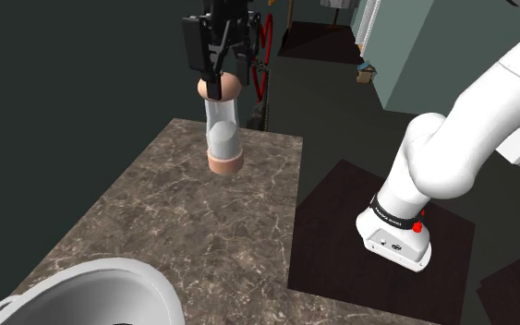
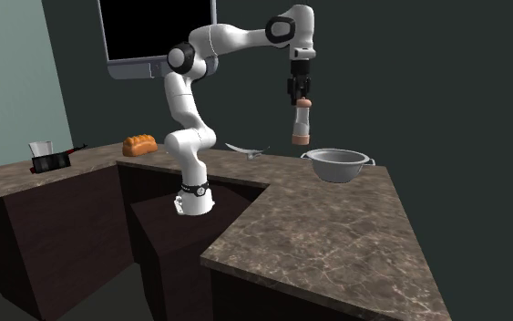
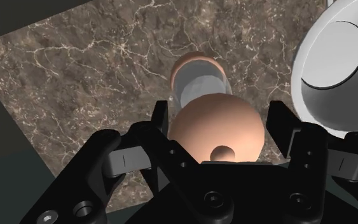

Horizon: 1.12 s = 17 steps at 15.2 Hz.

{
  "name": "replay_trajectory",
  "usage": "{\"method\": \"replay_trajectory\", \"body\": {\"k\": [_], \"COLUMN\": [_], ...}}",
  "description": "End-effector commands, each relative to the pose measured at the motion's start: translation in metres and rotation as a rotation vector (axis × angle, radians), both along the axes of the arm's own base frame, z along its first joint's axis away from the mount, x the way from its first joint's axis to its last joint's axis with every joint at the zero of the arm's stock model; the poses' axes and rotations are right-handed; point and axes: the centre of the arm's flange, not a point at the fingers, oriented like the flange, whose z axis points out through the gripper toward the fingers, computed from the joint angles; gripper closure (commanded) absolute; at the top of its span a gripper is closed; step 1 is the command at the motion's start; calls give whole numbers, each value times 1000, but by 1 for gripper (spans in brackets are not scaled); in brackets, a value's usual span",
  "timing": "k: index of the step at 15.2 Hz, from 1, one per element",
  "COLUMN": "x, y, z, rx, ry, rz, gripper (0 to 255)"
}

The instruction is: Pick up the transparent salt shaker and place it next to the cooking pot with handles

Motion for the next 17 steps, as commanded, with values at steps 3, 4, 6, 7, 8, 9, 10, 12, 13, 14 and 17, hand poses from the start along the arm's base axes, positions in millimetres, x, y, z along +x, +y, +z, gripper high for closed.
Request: {"method": "replay_trajectory", "body": {"k": [3,4,6,7,8,9,10,12,13,14,17], "x": [-38,-47,-66,-75,-84,-94,-103,-122,-131,-141,-169], "y": [39,48,67,76,85,95,104,122,132,141,169], "z": [2,2,2,2,2,2,2,2,2,2,2], "rx": [0,0,0,0,0,0,0,0,0,0,0], "ry": [0,0,0,0,0,0,0,0,0,0,0], "rz": [-2,-2,-2,-2,-2,-2,-2,-2,-2,-2,-2], "gripper": [255,255,255,255,255,255,255,255,255,255,255]}}
